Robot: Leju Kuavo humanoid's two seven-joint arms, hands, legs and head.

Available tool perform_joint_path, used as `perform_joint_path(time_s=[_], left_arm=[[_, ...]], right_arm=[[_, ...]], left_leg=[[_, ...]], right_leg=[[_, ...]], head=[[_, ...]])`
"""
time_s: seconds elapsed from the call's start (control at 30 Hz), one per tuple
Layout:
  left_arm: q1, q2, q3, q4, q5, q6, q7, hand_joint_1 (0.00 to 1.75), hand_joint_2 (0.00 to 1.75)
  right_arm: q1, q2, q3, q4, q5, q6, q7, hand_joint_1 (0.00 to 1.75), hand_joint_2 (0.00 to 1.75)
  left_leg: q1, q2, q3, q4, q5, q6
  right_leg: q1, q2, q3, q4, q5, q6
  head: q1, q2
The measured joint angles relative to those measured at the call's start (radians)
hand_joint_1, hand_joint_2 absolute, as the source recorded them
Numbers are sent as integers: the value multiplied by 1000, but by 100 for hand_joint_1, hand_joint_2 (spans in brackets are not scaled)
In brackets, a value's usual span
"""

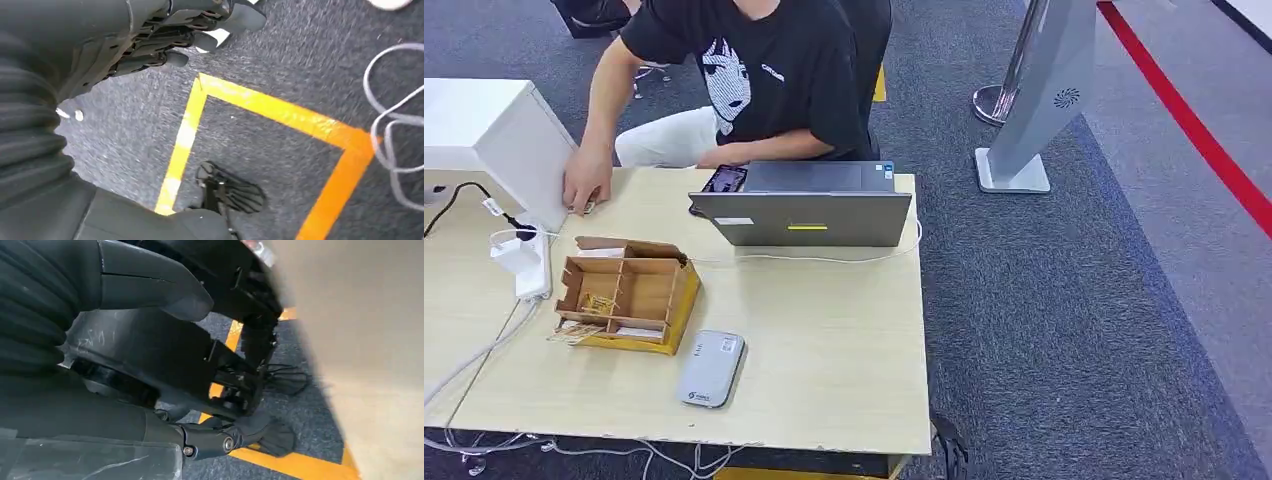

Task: Pass the card to the sensor for recognition and then transmit it.

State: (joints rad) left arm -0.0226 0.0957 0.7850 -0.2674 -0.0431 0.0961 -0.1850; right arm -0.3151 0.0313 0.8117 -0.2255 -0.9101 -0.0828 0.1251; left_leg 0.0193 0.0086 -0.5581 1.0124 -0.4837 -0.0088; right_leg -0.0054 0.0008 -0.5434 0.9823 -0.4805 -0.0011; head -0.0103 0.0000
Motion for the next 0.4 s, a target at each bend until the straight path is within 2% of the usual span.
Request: perform_joint_path(time_s=[0.37,0.4], left_arm=[[45,-22,-210,-11,10,-26,52,0,175],[49,-24,-231,-14,12,-28,56,0,0]], right_arm=[[133,-1,-224,-43,261,23,-34,0,175],[145,-1,-244,-47,284,27,-36,0,175]], left_leg=[[0,0,0,0,0,0],[0,0,0,0,0,0]], right_leg=[[0,0,0,0,0,0],[0,0,0,0,-1,0]], head=[[0,0],[0,0]])
